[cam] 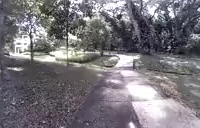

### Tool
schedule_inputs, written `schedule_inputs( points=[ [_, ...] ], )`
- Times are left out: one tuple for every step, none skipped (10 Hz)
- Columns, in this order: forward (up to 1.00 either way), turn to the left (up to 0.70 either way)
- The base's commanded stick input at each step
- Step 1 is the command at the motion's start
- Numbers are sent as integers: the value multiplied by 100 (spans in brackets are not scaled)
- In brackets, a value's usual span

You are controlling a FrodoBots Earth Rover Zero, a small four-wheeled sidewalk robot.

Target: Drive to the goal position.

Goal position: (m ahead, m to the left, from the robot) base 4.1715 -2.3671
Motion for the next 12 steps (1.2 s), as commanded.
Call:
schedule_inputs(
  points=[
    [0,-98],
    [0,0],
    [0,0],
    [0,0],
    [0,0],
    [0,0],
    [0,0],
    [0,0],
    [0,0],
    [0,0],
    [0,-44],
    [0,-87]
  ],
)
